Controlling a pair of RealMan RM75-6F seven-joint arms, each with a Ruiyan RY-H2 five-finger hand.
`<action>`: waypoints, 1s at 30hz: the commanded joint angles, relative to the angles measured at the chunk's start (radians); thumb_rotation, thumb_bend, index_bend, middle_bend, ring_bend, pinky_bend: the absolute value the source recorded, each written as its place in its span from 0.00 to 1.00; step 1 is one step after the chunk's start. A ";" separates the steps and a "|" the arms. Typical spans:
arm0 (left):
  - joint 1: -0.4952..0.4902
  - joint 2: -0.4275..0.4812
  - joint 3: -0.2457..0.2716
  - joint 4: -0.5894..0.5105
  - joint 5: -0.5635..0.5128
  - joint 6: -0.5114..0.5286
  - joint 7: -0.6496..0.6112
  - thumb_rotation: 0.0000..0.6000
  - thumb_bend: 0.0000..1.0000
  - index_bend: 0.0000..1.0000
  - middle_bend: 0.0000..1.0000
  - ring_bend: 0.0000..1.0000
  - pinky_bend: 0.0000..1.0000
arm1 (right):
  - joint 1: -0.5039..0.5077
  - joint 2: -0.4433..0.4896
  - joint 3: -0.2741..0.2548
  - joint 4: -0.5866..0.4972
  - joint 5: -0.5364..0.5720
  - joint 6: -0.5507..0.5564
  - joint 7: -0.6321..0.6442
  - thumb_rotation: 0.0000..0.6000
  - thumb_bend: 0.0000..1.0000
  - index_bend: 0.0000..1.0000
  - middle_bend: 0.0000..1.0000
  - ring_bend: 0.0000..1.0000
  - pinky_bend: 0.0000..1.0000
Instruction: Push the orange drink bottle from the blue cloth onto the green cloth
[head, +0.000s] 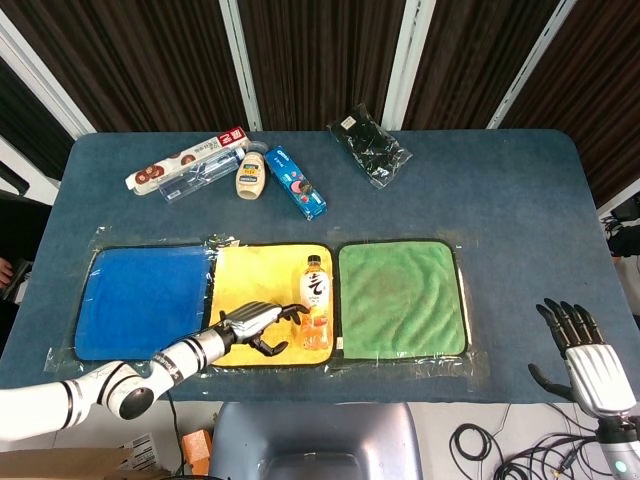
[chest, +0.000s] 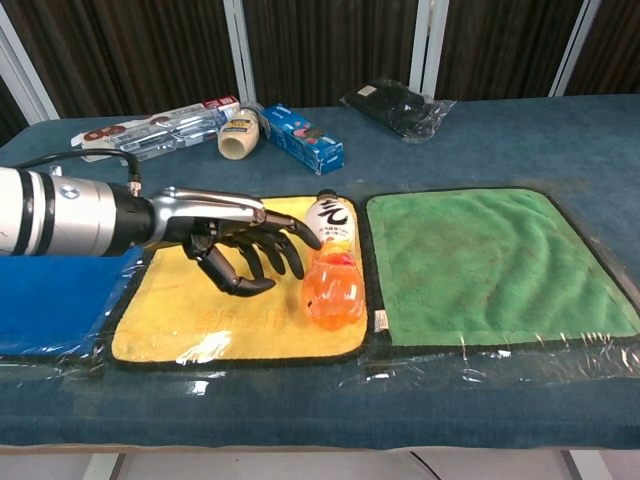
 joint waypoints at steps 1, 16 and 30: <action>-0.004 -0.014 -0.011 0.023 0.034 -0.020 -0.044 0.95 0.45 0.13 0.20 0.16 0.25 | -0.003 0.003 0.005 0.002 0.008 0.004 0.009 1.00 0.21 0.00 0.05 0.00 0.07; -0.033 -0.081 -0.074 0.100 0.116 -0.096 -0.265 0.96 0.45 0.10 0.19 0.15 0.24 | -0.004 0.008 0.007 0.007 0.011 0.004 0.029 1.00 0.21 0.00 0.05 0.00 0.07; -0.094 -0.150 -0.087 0.195 0.174 -0.156 -0.412 0.98 0.45 0.10 0.19 0.15 0.24 | -0.009 0.011 0.014 0.008 0.022 0.009 0.038 1.00 0.21 0.00 0.05 0.00 0.07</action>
